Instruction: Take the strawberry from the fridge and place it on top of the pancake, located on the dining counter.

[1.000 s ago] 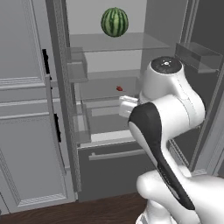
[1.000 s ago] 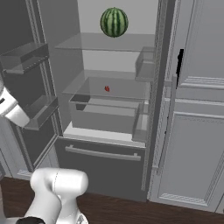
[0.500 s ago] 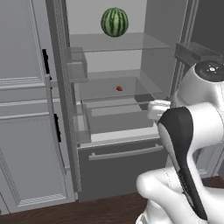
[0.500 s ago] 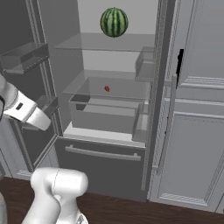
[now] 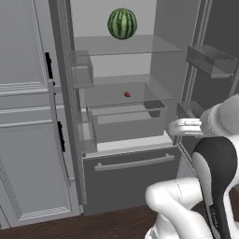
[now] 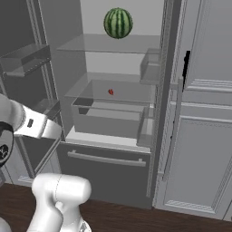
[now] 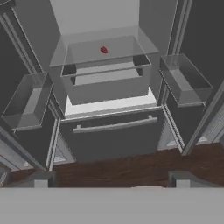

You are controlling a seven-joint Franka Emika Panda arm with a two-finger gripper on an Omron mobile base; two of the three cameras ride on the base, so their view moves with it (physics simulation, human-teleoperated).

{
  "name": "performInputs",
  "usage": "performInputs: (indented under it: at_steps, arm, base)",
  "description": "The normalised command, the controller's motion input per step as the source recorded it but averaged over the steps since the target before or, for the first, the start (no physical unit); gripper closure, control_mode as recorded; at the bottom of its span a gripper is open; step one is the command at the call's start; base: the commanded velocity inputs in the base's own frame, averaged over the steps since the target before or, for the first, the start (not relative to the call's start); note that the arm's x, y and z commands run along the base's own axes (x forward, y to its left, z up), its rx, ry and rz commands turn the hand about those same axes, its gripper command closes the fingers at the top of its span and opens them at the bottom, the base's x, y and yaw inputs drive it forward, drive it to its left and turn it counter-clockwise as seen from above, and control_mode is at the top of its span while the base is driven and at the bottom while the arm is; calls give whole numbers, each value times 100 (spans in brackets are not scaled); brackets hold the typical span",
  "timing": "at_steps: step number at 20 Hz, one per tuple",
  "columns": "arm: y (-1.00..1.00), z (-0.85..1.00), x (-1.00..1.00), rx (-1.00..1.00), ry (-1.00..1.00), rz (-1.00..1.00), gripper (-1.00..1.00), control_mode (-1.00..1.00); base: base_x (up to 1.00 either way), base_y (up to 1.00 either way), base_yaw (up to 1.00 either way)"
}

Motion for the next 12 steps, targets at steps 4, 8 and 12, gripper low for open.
performInputs:
  at_steps: [4,8,12]
  arm:
    - [-11,39,-29,-1,-2,22,-100,-100]
    - [-1,21,-43,-1,-19,8,-100,-100]
    - [-1,-4,-69,0,-39,0,-100,-100]
  base:
    - [0,0,0]
    - [0,0,0]
    - [0,0,0]
